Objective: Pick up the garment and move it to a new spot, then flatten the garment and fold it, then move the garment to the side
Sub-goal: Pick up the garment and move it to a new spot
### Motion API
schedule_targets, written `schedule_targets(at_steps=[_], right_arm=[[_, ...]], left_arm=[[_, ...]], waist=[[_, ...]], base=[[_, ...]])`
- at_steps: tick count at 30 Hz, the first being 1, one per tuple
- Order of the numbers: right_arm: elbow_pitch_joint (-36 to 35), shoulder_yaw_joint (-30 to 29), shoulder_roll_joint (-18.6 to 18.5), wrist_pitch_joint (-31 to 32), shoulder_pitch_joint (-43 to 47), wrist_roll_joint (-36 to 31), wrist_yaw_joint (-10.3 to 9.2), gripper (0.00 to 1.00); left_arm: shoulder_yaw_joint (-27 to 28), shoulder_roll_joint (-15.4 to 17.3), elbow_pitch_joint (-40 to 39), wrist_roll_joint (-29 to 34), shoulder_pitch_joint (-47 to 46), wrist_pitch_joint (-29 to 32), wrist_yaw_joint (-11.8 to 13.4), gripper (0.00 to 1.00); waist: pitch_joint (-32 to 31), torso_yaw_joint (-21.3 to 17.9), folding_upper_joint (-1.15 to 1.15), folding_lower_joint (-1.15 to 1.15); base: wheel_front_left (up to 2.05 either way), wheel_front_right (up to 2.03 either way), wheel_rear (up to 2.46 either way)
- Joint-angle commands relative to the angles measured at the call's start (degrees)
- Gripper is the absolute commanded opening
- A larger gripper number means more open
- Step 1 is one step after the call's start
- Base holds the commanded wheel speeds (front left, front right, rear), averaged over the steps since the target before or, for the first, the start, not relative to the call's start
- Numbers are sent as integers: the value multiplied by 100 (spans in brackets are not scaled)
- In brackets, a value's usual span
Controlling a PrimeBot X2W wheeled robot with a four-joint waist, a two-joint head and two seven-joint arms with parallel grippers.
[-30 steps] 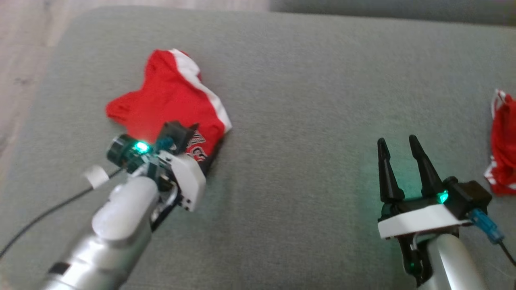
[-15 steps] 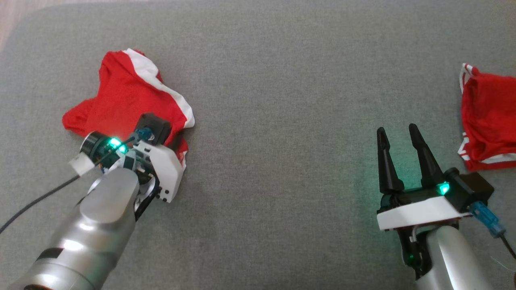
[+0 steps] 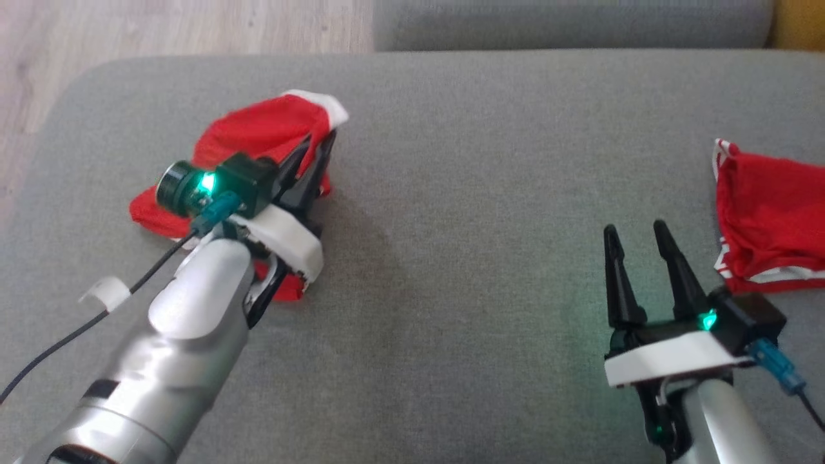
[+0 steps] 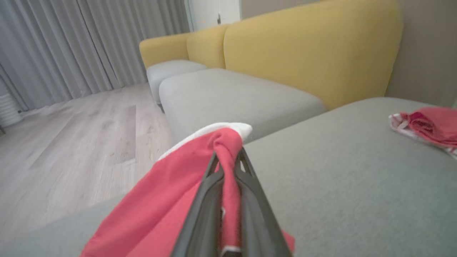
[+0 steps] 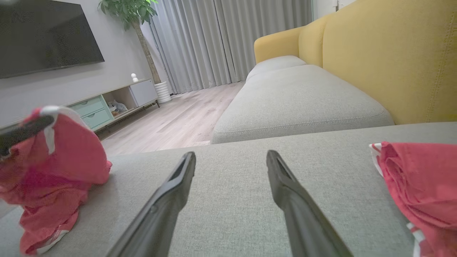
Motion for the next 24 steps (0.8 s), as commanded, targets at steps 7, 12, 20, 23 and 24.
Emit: schedule_targets(at_steps=[7, 12, 20, 23, 24], right_arm=[[-185, 112, -28, -63, -15, 115, -5, 100], [-229, 145, -28, -63, -58, 154, -5, 100], [-319, 247, -28, -63, -241, 283, -5, 100], [-334, 271, -28, -63, -300, 349, -5, 100], [-337, 284, -28, -63, -317, 369, -5, 100]], left_arm=[[281, 309, -1256, 96, -192, -138, 80, 0], [279, 425, -1739, 58, -205, 48, 91, 0], [148, 617, -2428, 86, -357, 442, 71, 0], [111, 623, -2622, 129, -481, 463, 68, 0], [114, 617, -2685, 140, -525, 452, 74, 0]], waist=[[-180, -136, 0, 1], [-101, -285, 0, 1], [136, -715, 0, 1], [201, -919, 0, 1], [219, -990, 0, 1]], base=[[0, 0, 0], [0, 0, 0], [0, 0, 0], [0, 0, 0], [0, 0, 0]])
